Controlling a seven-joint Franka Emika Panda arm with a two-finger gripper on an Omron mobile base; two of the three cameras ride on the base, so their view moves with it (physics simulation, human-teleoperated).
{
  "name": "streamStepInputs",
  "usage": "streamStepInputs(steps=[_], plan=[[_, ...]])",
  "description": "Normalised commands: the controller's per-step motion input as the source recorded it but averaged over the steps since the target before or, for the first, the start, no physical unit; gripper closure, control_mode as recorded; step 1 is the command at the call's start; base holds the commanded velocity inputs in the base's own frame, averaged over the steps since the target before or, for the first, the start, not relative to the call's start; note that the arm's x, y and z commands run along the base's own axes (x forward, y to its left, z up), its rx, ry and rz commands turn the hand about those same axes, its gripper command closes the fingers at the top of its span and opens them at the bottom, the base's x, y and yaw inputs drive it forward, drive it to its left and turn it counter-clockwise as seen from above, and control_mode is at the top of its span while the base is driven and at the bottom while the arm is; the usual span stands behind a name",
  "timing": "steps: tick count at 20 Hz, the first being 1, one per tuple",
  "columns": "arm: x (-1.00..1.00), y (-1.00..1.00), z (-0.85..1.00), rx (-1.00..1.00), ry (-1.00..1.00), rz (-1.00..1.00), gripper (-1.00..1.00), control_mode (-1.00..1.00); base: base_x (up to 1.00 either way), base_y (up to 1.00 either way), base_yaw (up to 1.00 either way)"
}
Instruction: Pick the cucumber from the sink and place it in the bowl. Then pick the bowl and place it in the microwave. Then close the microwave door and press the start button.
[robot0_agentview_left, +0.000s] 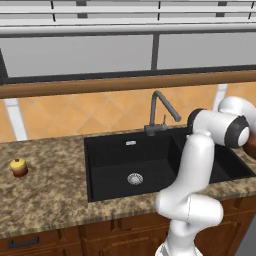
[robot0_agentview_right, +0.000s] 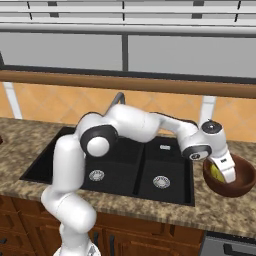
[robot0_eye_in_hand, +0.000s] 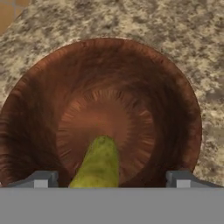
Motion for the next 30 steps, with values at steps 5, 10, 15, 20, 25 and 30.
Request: streamStepInputs(steps=[5, 10, 15, 20, 25, 30], plan=[[0.0, 0.39, 0.48, 0.0, 0.0, 0.0, -1.0, -1.0, 0.0, 0.0, 0.0], [0.02, 0.6, 0.28, -0.02, 0.11, 0.01, -1.0, -1.0, 0.0, 0.0, 0.0], [0.18, 0.6, 0.0, -0.1, 0.17, 0.04, -1.0, -1.0, 0.0, 0.0, 0.0], [0.16, 0.15, 0.0, -0.04, 0.17, 0.1, -1.0, -1.0, 0.0, 0.0, 0.0], [0.07, -0.03, 0.0, 0.0, 0.12, 0.16, -1.0, -1.0, 0.0, 0.0, 0.0], [0.04, -0.24, 0.0, 0.03, 0.05, 0.22, -1.0, -1.0, 0.0, 0.0, 0.0]])
